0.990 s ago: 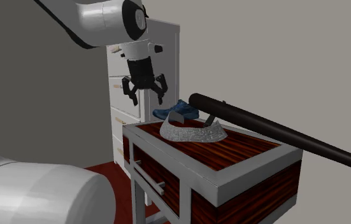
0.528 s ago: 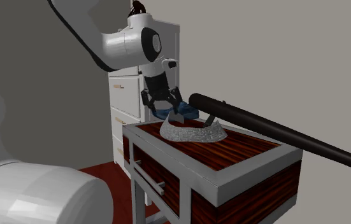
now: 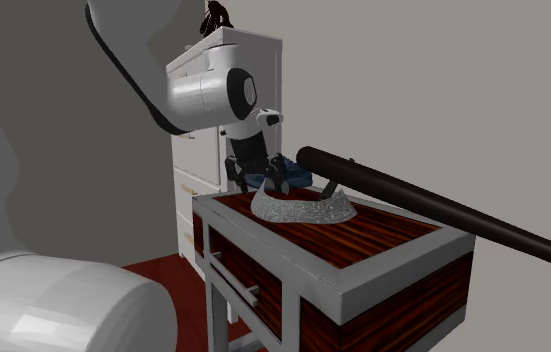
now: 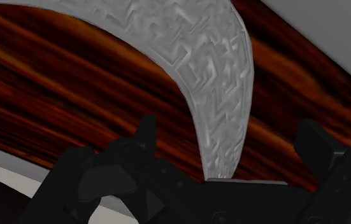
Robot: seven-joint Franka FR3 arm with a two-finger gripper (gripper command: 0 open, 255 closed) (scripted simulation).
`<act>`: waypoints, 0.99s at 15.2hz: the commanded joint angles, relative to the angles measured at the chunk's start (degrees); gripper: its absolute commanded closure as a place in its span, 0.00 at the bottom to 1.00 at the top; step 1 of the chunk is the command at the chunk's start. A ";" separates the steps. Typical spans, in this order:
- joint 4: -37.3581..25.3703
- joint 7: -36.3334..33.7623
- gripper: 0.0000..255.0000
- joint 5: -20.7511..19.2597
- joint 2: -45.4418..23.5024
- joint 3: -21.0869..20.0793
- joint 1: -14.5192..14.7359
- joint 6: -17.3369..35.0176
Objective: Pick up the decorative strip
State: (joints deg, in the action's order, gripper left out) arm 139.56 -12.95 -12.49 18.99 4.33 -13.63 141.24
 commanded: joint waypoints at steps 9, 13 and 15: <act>0.38 0.01 1.00 -0.08 -0.12 0.08 -0.07 0.57; -0.51 0.27 1.00 0.18 0.54 0.06 0.06 -0.99; -1.58 0.59 1.00 0.45 1.12 0.05 0.18 -2.62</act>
State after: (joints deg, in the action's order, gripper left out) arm 138.38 -12.53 -12.15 19.88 4.35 -13.48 139.25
